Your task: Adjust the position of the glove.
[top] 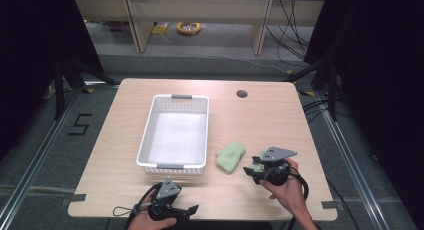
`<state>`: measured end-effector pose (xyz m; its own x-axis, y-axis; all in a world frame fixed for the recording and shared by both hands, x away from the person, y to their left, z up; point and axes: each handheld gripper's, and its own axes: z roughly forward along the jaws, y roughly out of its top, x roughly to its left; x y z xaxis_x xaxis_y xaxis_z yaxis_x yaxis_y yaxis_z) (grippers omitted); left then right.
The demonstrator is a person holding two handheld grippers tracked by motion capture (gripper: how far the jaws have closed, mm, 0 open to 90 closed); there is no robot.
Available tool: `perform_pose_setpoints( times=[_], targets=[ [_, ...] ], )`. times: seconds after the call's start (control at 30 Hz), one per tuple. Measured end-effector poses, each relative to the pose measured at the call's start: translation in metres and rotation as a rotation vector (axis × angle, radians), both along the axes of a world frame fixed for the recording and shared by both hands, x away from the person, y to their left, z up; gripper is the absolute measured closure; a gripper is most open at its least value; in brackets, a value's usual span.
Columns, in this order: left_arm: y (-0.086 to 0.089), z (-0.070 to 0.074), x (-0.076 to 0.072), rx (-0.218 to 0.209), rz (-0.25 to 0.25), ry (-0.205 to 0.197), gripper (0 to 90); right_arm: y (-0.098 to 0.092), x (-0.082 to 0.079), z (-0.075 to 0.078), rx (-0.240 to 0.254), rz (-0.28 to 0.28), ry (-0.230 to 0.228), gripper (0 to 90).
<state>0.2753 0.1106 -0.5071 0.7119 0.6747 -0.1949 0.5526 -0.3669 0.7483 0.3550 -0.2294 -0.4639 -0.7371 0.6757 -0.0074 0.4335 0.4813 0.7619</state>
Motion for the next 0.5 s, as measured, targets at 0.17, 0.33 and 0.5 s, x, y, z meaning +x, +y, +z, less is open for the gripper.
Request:
perform_pose_setpoints(
  times=[0.17,0.33,0.5],
  targets=[
    [0.002,0.001,0.000,0.018,-0.014,0.005,16.2,0.007,0.011,0.000,0.000,0.000,0.019,49.6],
    [0.001,0.000,0.000,0.011,0.002,-0.005,16.2,0.021,0.029,-0.003,-0.015,0.005,0.035,51.4],
    [0.001,0.000,0.000,0.017,-0.007,-0.003,16.2,0.030,0.041,-0.007,-0.023,0.007,0.032,52.4]
  ],
)
